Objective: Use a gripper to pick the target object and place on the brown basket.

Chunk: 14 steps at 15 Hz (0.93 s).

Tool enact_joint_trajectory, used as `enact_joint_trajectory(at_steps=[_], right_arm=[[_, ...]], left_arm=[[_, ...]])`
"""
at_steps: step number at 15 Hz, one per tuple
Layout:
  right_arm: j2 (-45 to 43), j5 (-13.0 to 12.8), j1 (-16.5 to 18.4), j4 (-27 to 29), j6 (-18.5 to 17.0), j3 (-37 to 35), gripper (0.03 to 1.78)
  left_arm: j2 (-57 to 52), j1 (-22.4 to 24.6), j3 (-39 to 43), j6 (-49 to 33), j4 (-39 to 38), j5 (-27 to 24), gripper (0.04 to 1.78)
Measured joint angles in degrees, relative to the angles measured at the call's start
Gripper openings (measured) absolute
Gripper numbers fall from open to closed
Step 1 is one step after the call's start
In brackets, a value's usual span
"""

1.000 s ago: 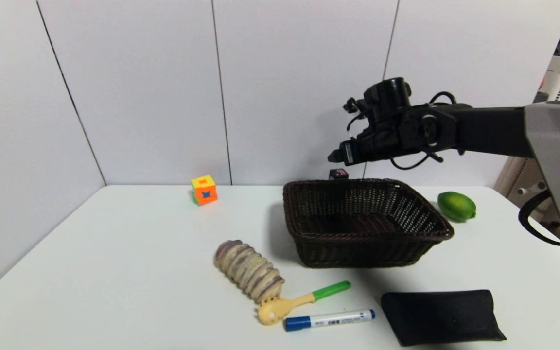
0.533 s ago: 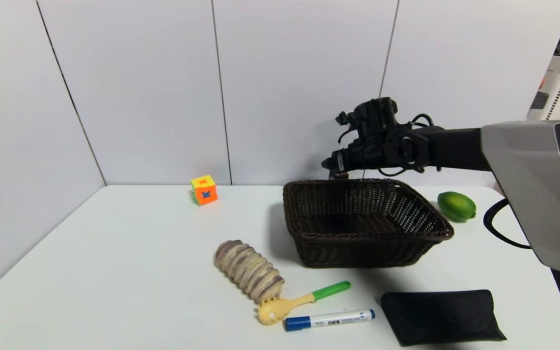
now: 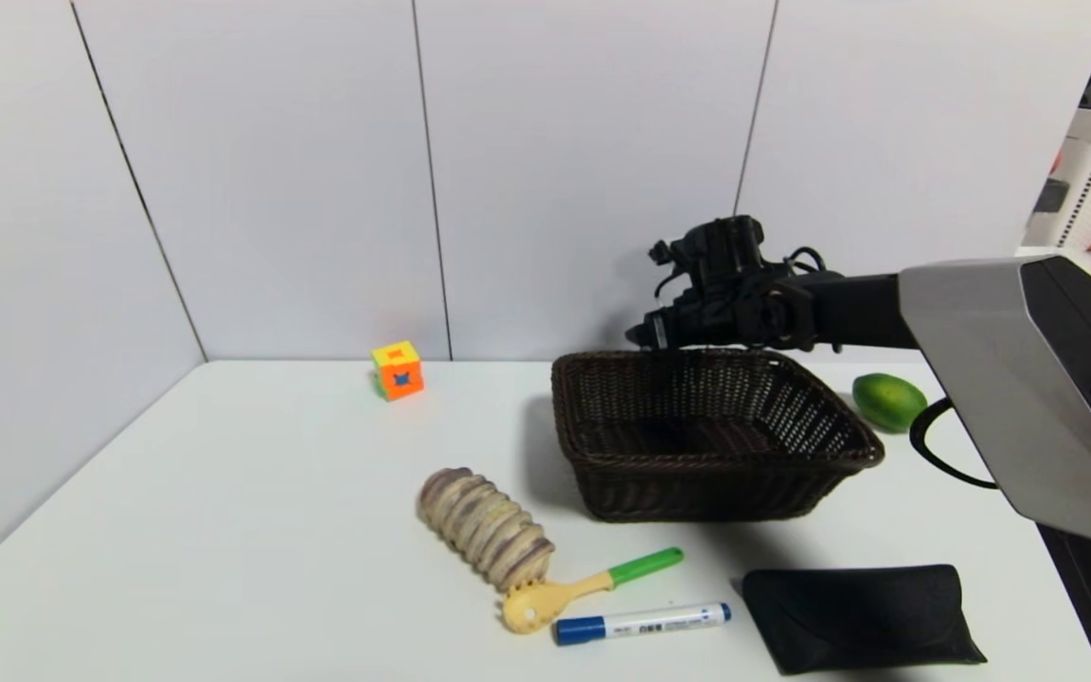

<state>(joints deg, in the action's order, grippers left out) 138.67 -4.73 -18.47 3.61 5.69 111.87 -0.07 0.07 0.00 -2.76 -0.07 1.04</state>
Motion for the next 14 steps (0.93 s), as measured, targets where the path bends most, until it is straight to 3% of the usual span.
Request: enact_joint_trajectory(at_steps=[14], right_arm=[[1.1, 0.1, 0.6, 3.0, -0.2, 0.3, 1.69]], left_arm=[[0.0, 0.0, 0.0, 0.0, 0.0, 0.0, 1.69]])
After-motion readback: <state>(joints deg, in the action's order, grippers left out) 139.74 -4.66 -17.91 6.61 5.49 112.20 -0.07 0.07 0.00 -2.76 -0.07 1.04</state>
